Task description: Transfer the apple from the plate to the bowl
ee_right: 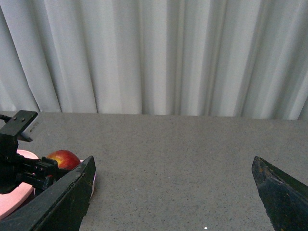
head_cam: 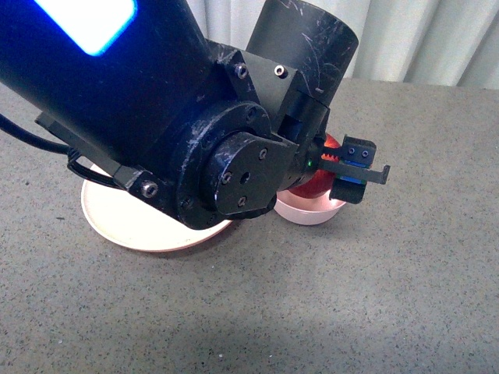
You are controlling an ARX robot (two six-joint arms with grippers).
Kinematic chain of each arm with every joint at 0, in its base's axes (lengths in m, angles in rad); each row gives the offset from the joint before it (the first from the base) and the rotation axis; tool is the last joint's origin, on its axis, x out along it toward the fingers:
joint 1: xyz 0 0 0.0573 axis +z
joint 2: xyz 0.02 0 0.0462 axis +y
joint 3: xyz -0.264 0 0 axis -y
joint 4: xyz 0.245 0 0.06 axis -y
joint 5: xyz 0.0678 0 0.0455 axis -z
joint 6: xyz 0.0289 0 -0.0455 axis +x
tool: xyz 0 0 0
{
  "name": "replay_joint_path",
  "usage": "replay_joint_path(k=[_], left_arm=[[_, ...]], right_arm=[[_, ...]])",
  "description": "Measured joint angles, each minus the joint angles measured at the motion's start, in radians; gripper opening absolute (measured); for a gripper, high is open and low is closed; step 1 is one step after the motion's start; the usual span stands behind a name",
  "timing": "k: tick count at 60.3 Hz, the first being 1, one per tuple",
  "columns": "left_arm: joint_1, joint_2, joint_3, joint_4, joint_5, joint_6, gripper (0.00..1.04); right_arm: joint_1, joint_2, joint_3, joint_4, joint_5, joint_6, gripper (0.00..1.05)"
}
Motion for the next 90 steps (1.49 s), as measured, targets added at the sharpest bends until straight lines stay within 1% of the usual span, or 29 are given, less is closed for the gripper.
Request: replay_joint_path(k=[30, 31, 34, 36, 37, 39, 44, 48, 52, 56, 62, 70, 81, 90], left_arm=[[-0.008, 0.065, 0.048, -0.008, 0.001, 0.042, 0.76], [-0.008, 0.065, 0.048, -0.01, 0.009, 0.041, 0.77], [-0.007, 0.065, 0.048, -0.006, 0.025, 0.054, 0.89], [-0.008, 0.065, 0.048, -0.005, 0.018, 0.055, 0.93], [-0.008, 0.065, 0.048, -0.004, 0.014, 0.055, 0.96], [-0.007, 0.064, 0.048, -0.004, 0.013, 0.055, 0.99], [-0.007, 0.058, 0.045, 0.009, 0.0, 0.052, 0.98], [-0.007, 0.045, 0.034, 0.026, -0.007, 0.053, 0.98], [-0.006, 0.021, 0.021, 0.028, -0.045, 0.06, 0.98], [-0.005, -0.01, 0.0, 0.031, -0.049, 0.058, 0.98], [0.002, -0.074, -0.05, 0.059, -0.08, 0.051, 0.98], [0.019, -0.227, -0.206, 0.107, -0.148, 0.022, 0.98], [0.05, -0.348, -0.427, 0.171, -0.171, 0.027, 0.98], [0.1, -0.46, -0.609, 0.214, -0.195, 0.011, 0.98]], right_arm=[[0.0, 0.0, 0.0, 0.0, 0.0, 0.0, 0.95], [0.0, 0.0, 0.0, 0.0, 0.0, 0.0, 0.95], [0.0, 0.0, 0.0, 0.0, 0.0, 0.0, 0.95], [0.0, 0.0, 0.0, 0.0, 0.0, 0.0, 0.95], [0.0, 0.0, 0.0, 0.0, 0.0, 0.0, 0.95], [0.0, 0.0, 0.0, 0.0, 0.0, 0.0, 0.95], [0.0, 0.0, 0.0, 0.0, 0.0, 0.0, 0.95], [0.0, 0.0, 0.0, 0.0, 0.0, 0.0, 0.95], [0.0, 0.0, 0.0, 0.0, 0.0, 0.0, 0.95], [0.0, 0.0, 0.0, 0.0, 0.0, 0.0, 0.95], [0.0, 0.0, 0.0, 0.0, 0.0, 0.0, 0.95], [0.0, 0.0, 0.0, 0.0, 0.0, 0.0, 0.95], [0.0, 0.0, 0.0, 0.0, 0.0, 0.0, 0.95], [0.0, 0.0, 0.0, 0.0, 0.0, 0.0, 0.95]])
